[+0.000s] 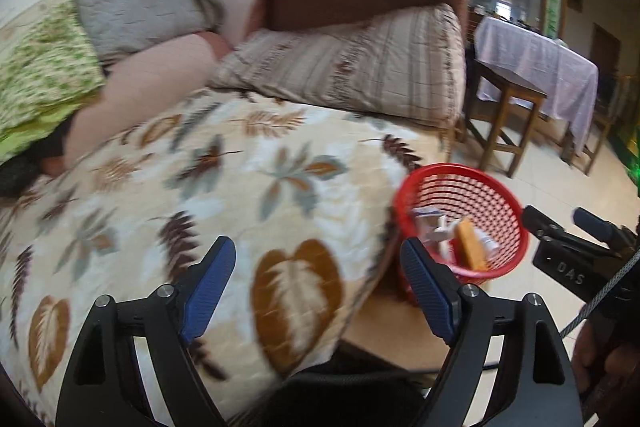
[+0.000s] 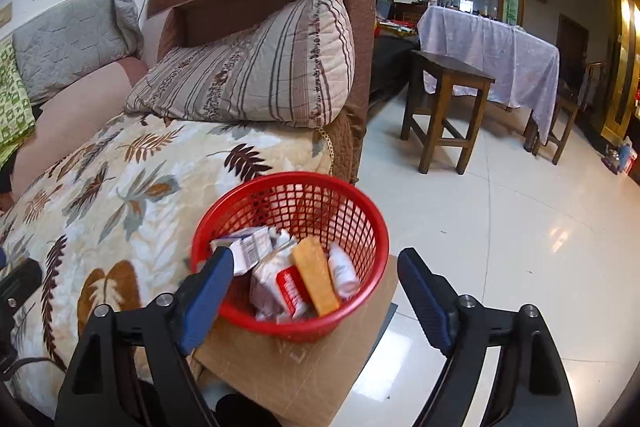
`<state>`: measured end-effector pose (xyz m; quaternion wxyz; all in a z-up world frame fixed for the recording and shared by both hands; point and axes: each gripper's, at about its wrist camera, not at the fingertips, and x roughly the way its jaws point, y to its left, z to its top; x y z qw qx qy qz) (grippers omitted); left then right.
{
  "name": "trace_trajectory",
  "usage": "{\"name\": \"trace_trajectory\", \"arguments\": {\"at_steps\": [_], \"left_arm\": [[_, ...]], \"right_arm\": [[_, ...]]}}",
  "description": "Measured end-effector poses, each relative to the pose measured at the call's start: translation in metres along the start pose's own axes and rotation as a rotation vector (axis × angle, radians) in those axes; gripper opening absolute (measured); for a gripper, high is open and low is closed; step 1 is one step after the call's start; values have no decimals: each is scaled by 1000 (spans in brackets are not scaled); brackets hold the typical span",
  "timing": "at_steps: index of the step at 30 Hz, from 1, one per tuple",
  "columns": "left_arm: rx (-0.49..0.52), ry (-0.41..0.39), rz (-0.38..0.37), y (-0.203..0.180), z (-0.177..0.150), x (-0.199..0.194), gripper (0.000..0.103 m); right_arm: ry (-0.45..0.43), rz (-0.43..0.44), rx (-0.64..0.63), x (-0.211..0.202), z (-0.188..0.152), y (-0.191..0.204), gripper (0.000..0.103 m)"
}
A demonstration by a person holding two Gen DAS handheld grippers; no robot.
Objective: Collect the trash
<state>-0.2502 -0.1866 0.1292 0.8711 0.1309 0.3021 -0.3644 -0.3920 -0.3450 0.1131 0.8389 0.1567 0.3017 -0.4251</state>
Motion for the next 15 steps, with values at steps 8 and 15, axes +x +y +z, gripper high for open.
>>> {"name": "trace_trajectory", "arguments": {"at_steps": [8, 15], "left_arm": [[16, -18, 39, 13, -20, -20, 85], [4, -85, 20, 13, -25, -40, 92]], "right_arm": [[-17, -8, 26, -41, -31, 20, 103], [-27, -14, 17, -61, -39, 22, 103]]}}
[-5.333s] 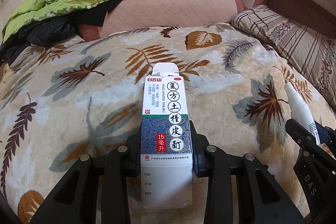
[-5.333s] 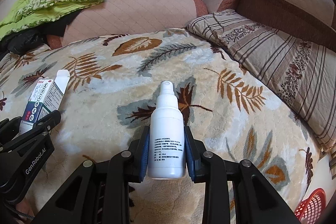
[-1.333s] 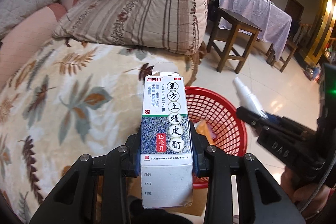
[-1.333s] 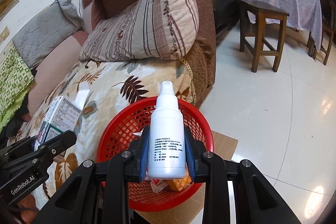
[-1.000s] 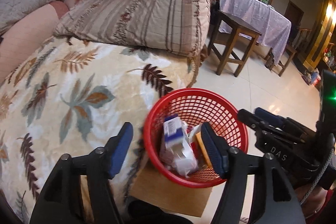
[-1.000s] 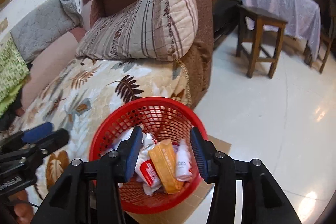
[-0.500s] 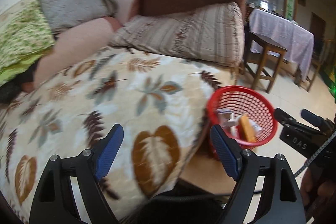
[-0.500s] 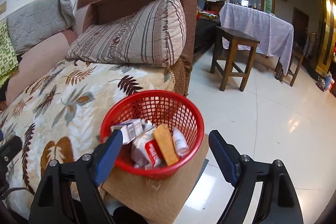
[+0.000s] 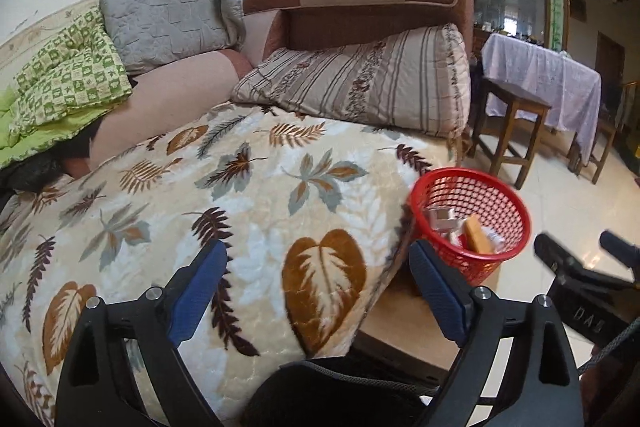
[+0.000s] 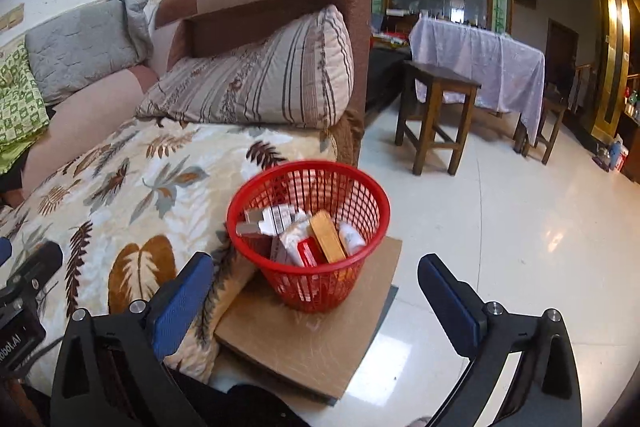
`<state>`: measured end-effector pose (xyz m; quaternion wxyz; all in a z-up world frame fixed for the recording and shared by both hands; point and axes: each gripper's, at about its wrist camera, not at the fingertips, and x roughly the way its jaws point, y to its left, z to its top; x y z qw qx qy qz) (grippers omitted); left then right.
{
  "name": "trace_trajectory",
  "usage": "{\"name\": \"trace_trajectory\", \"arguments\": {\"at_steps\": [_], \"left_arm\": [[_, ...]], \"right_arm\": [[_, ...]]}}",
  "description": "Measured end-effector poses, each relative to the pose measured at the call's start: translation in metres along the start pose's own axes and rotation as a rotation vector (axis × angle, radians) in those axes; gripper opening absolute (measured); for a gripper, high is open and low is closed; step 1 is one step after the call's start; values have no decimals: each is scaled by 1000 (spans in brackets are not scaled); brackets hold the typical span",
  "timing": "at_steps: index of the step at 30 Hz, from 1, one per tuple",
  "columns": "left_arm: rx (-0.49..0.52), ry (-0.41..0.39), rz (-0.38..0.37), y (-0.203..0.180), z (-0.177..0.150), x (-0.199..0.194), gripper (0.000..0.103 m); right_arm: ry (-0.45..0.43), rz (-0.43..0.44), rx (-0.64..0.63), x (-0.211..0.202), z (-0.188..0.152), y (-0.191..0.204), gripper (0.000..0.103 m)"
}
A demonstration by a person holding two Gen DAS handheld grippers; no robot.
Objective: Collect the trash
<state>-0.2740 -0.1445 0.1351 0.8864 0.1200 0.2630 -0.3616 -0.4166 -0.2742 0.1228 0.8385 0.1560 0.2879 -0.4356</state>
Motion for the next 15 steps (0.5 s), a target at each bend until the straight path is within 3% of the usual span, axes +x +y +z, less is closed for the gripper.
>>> {"name": "trace_trajectory", "arguments": {"at_steps": [2, 6, 15], "left_arm": [[22, -32, -1, -7, 1, -6, 92], [82, -67, -27, -23, 1, -16, 96], [50, -27, -48, -21, -1, -9, 98]], "right_arm": [[27, -10, 6, 0, -3, -3, 103], [-8, -53, 49, -10, -6, -14, 103], [-73, -75, 39, -25, -5, -16, 103]]}}
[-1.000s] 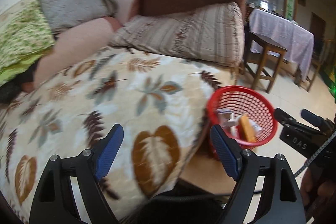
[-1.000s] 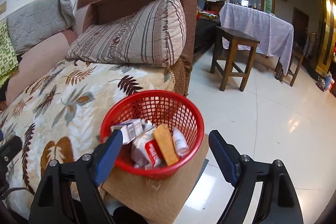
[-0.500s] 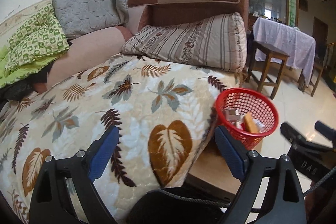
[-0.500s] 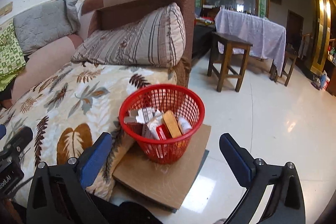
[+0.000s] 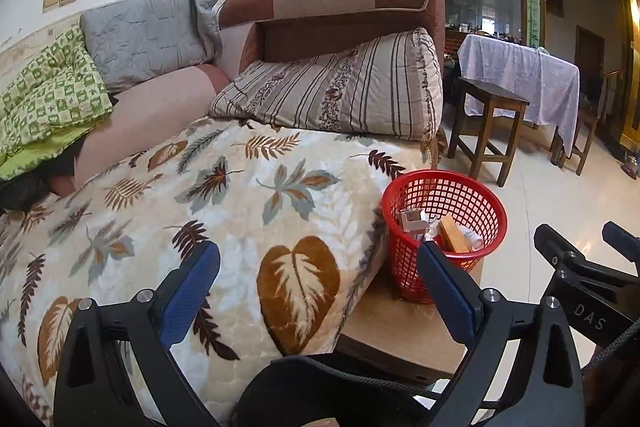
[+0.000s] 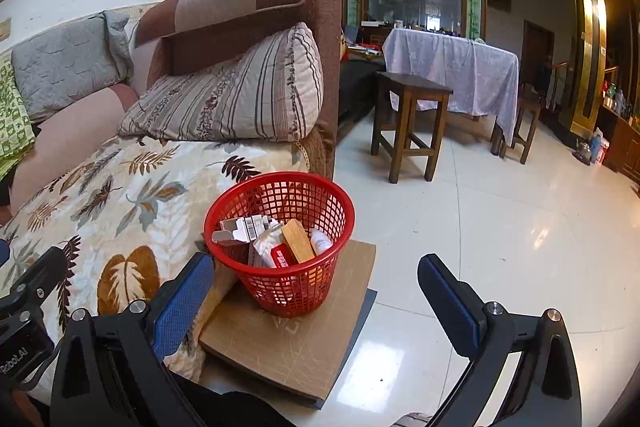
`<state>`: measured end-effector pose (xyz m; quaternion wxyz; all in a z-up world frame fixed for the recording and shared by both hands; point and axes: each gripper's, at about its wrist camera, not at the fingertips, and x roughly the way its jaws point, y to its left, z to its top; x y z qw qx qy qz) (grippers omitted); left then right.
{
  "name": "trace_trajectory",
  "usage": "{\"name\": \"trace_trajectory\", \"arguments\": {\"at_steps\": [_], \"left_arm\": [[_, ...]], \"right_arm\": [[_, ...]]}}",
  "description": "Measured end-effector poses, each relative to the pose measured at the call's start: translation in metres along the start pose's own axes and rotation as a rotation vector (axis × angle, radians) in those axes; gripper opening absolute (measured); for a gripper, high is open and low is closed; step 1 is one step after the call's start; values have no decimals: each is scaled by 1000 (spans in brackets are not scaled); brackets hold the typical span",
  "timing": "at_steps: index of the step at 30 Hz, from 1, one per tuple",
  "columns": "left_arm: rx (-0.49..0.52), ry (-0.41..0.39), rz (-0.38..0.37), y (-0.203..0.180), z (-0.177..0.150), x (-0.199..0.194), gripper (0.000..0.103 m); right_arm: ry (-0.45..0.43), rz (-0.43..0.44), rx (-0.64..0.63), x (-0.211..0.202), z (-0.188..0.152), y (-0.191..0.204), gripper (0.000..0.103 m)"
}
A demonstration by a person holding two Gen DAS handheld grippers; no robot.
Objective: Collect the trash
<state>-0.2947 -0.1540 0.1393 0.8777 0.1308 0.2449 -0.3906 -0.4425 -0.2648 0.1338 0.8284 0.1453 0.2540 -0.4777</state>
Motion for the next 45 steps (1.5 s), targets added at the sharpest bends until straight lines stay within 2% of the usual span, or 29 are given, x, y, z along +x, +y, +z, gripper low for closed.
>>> {"name": "trace_trajectory", "arguments": {"at_steps": [9, 14, 26, 45], "left_arm": [[5, 6, 10, -2, -1, 2, 98], [-33, 2, -45, 4, -2, 1, 98], [-38, 36, -18, 4, -4, 8, 98], [-38, 42, -27, 4, -5, 11, 98]], "right_arm": [[7, 2, -14, 1, -1, 3, 103], [2, 9, -23, 3, -2, 4, 103], [18, 11, -34, 8, -4, 7, 103], [22, 11, -34, 9, -5, 7, 103]]}}
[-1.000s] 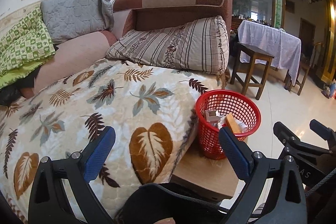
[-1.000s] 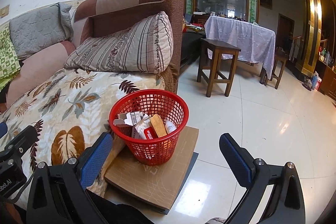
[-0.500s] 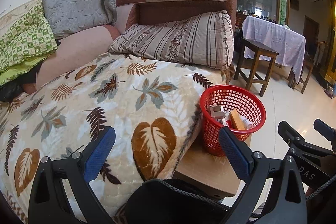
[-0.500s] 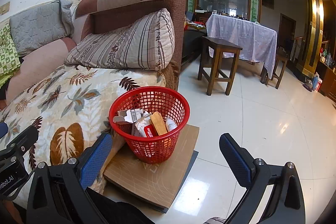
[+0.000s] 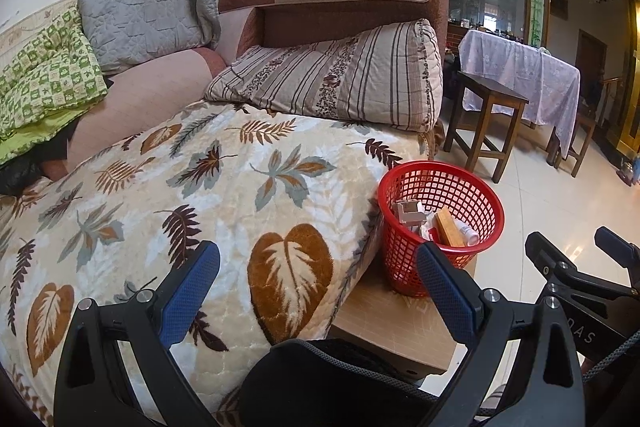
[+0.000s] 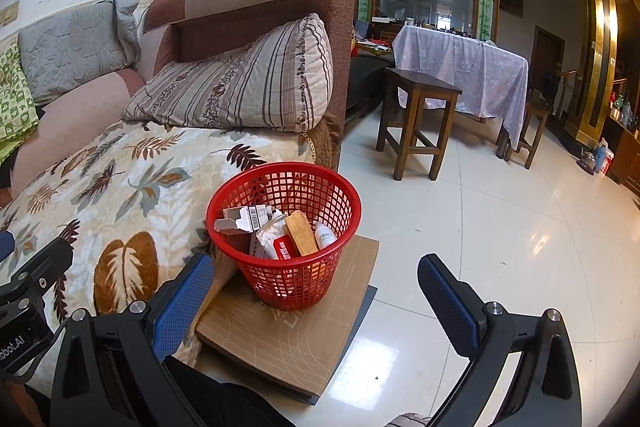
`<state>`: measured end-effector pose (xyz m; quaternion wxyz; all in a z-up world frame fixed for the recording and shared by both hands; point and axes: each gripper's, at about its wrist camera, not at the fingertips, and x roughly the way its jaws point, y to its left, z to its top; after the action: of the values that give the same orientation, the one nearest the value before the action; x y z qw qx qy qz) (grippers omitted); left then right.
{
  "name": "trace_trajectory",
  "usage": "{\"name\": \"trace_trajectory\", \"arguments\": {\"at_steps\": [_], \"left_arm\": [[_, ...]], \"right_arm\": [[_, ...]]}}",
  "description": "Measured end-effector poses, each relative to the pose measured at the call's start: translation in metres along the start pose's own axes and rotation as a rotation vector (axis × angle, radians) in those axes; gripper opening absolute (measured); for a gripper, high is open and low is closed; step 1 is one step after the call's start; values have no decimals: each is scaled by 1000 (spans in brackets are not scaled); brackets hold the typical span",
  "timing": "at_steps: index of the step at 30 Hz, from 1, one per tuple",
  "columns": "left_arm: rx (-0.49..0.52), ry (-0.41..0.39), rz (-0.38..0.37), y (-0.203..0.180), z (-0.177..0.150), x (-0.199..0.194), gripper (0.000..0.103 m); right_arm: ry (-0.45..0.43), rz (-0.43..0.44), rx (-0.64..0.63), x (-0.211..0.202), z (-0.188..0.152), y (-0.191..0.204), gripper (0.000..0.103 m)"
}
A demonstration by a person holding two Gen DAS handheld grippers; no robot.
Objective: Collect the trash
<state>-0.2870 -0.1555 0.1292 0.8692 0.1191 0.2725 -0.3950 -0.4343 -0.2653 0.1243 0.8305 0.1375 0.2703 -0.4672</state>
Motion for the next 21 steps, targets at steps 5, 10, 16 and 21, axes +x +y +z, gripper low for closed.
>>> {"name": "trace_trajectory", "arguments": {"at_steps": [5, 10, 16, 21], "left_arm": [[0, 1, 0, -1, 0, 0, 98], [0, 1, 1, -1, 0, 0, 98], [0, -1, -2, -1, 1, -1, 98], [0, 1, -9, -2, 0, -1, 98]], "right_arm": [[0, 1, 0, 0, 1, 0, 103], [0, 1, -2, 1, 1, 0, 103], [1, 1, -2, 0, 1, 0, 103], [5, 3, -5, 2, -2, -1, 103]]}}
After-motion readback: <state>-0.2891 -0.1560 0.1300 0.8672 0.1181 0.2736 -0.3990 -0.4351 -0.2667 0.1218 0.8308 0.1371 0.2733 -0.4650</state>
